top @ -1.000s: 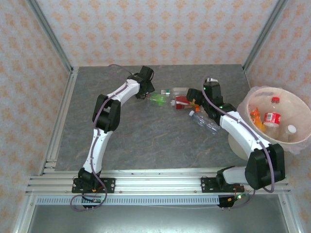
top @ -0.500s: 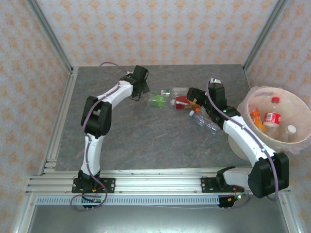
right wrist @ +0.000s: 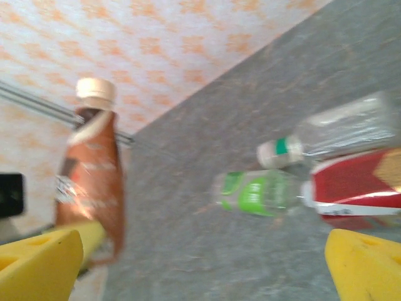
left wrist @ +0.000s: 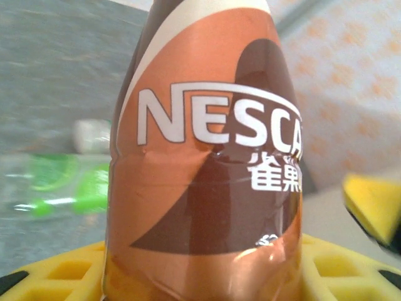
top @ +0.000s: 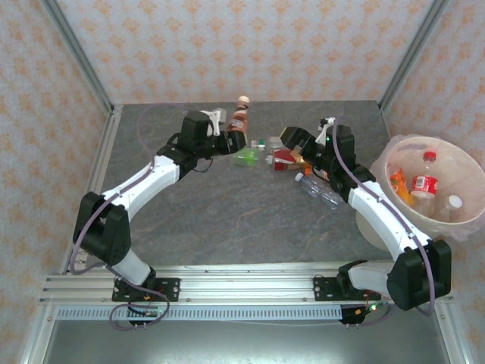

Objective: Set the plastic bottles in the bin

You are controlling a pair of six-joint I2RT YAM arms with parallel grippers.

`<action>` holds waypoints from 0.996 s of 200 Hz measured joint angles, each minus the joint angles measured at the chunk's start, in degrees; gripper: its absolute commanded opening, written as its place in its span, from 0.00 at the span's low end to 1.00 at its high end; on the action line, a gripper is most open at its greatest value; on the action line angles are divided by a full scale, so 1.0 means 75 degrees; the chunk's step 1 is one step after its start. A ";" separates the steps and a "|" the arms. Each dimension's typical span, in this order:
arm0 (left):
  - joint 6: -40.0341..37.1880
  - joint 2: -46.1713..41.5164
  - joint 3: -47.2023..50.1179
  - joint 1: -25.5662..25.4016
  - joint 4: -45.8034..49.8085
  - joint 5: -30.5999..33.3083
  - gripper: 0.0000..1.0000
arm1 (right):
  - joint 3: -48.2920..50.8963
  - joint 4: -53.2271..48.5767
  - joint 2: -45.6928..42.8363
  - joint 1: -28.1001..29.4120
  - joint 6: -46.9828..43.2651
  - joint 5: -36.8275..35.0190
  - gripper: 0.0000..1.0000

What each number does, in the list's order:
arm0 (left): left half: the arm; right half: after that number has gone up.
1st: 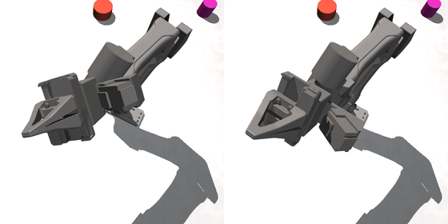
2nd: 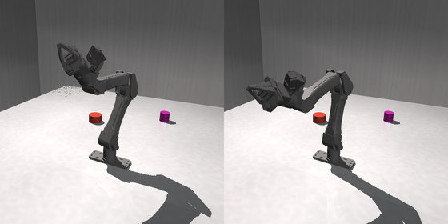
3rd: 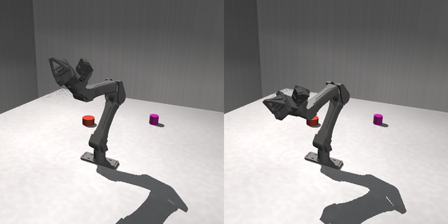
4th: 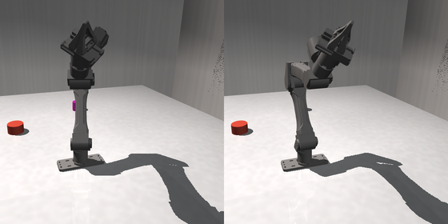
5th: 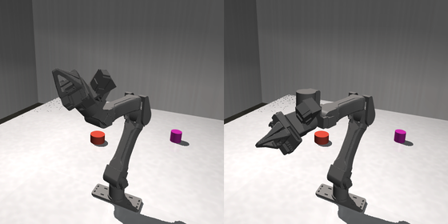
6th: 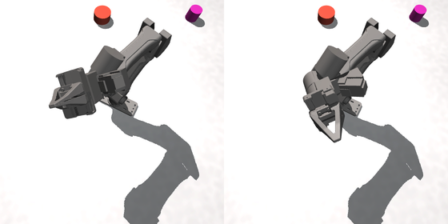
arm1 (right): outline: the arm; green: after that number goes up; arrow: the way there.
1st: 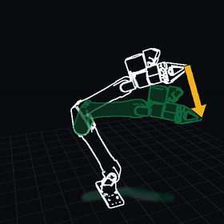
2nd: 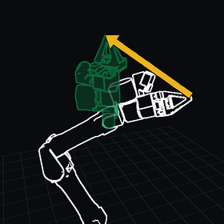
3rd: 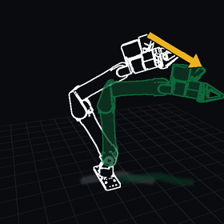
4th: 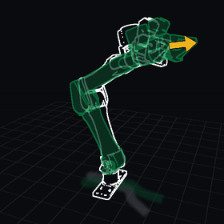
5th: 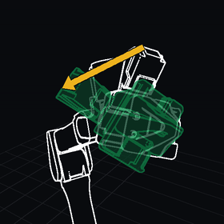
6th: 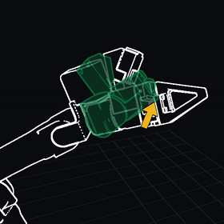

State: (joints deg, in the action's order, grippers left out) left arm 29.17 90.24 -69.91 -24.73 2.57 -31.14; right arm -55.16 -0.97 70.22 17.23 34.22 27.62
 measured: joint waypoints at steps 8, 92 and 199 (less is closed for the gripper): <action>-0.0207 -0.0125 0.0067 -0.0227 -0.0003 -0.0102 0.50 | -0.0067 0.0105 0.0003 0.0029 0.0181 0.0189 0.99; -0.1580 -0.0478 0.0119 -0.1614 0.0315 -0.0020 0.50 | -0.0291 0.0259 0.0082 0.0149 0.1288 0.0953 1.00; -0.1853 -0.0251 0.0026 -0.1690 0.0481 -0.0475 0.50 | -0.0291 0.0688 0.0280 0.0149 0.1737 0.0947 0.64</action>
State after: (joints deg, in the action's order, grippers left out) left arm 15.27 88.36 -69.71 -37.41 6.17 -34.70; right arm -57.34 4.19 72.31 18.35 47.24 34.72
